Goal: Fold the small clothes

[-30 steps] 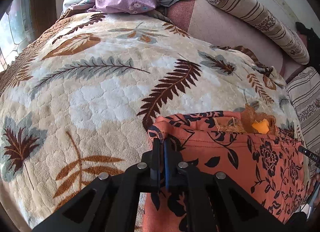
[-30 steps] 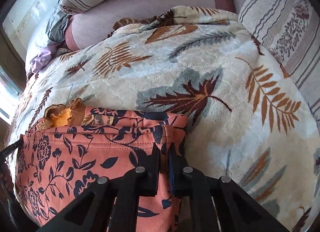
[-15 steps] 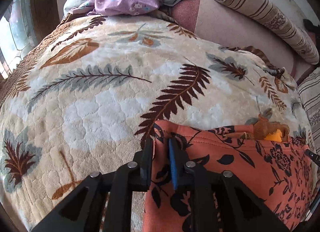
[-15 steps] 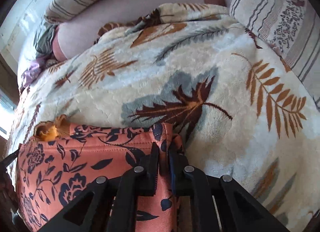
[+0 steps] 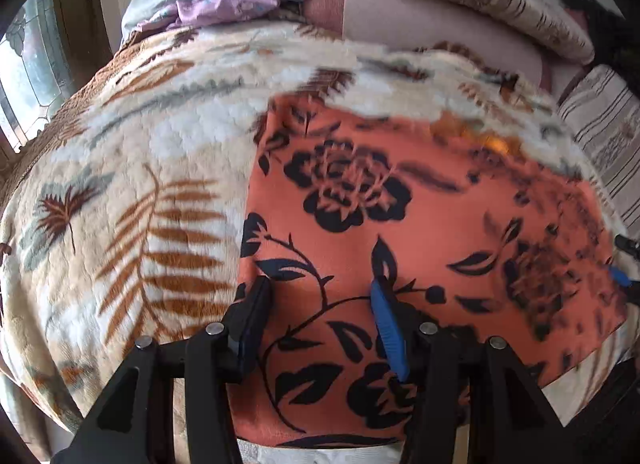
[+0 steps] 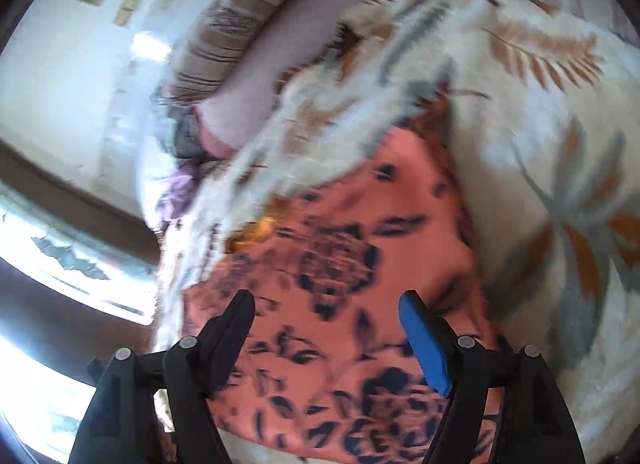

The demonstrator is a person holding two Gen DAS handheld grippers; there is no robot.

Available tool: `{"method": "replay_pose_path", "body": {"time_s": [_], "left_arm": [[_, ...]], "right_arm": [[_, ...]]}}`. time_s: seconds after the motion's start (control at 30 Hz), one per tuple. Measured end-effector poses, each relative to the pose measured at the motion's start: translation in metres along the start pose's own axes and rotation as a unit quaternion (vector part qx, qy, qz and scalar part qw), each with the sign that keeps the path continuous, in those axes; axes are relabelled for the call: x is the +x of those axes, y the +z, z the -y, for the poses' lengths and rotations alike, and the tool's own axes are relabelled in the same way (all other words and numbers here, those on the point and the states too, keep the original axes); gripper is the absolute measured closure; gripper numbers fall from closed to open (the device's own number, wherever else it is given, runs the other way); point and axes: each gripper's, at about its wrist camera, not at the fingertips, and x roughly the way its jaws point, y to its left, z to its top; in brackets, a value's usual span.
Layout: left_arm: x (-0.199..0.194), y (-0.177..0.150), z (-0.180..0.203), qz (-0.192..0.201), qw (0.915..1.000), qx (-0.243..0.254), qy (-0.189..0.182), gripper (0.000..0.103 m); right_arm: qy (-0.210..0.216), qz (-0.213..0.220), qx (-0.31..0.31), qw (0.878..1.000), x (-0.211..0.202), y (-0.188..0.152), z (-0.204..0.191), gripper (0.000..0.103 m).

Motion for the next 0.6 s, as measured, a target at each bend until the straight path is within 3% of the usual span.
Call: {"method": "replay_pose_path", "body": {"time_s": [0.03,0.1,0.23,0.33,0.43,0.5,0.6], "left_arm": [[-0.006,-0.003,0.005,0.033,0.9992,0.015,0.017,0.045],[-0.018,0.0,0.012,0.02,0.9988,0.028,0.034,0.046],[-0.053,-0.002,0.019,0.054,0.9985,0.005,0.005,0.046],[-0.063,-0.015,0.028,0.063,0.9979,0.0,-0.012,0.044],[-0.052,-0.024,0.039,0.03,0.9992,-0.002,-0.026,0.044],[-0.049,-0.026,0.044,0.014,0.9991,-0.013,-0.038,0.044],[-0.06,-0.023,0.048,0.023,0.9971,-0.036,-0.063,0.044]], "right_arm": [[0.01,-0.003,0.023,1.0,0.006,-0.004,0.016,0.032],[0.027,0.02,0.047,0.998,-0.011,-0.005,0.017,0.031],[0.049,0.052,0.006,0.997,-0.06,-0.022,-0.015,0.03],[0.092,0.045,0.036,0.994,-0.077,-0.063,-0.02,0.027],[0.099,0.019,0.086,0.991,-0.066,-0.103,-0.004,0.027],[0.095,0.009,0.129,0.987,-0.048,-0.109,0.013,0.026],[0.097,0.041,0.215,0.971,-0.034,-0.103,0.041,0.028]]}}
